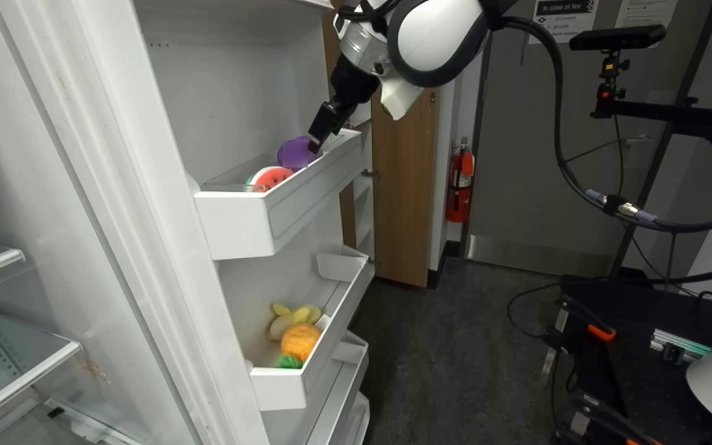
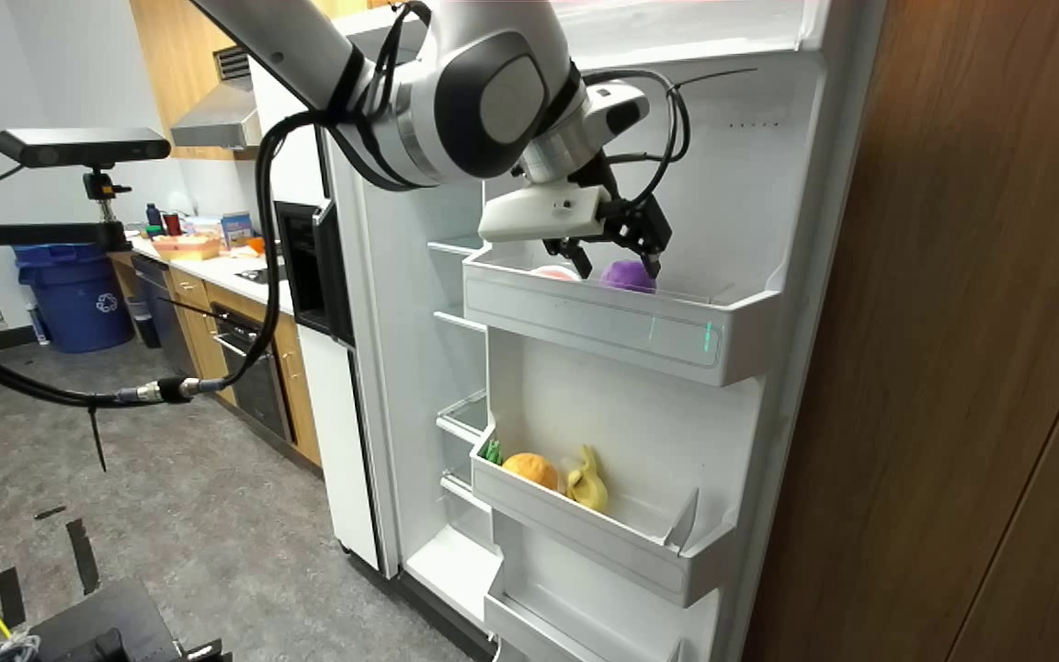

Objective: Pick the purple ball and put in the side compartment of the fridge door

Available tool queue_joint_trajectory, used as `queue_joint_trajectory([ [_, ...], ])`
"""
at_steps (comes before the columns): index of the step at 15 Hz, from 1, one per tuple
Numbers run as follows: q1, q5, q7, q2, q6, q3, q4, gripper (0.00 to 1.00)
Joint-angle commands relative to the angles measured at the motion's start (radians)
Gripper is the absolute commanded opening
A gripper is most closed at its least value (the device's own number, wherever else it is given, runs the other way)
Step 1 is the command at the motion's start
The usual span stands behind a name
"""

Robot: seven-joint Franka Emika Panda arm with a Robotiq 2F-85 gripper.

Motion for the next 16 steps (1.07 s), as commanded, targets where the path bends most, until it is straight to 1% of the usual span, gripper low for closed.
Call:
queue_joint_trajectory([
  [1,-0.006,-0.012,0.048,0.029,0.049,0.002,0.025,1.0],
  [4,-0.009,0.062,0.027,0.014,0.035,0.02,0.027,1.0],
  [7,-0.005,0.13,0.004,0.006,0.027,0.024,0.033,1.0],
  [12,-0.012,0.079,0.047,0.032,0.029,0.011,0.057,1.0],
  [16,-0.013,0.067,0.048,0.06,0.028,0.007,0.069,1.0],
])
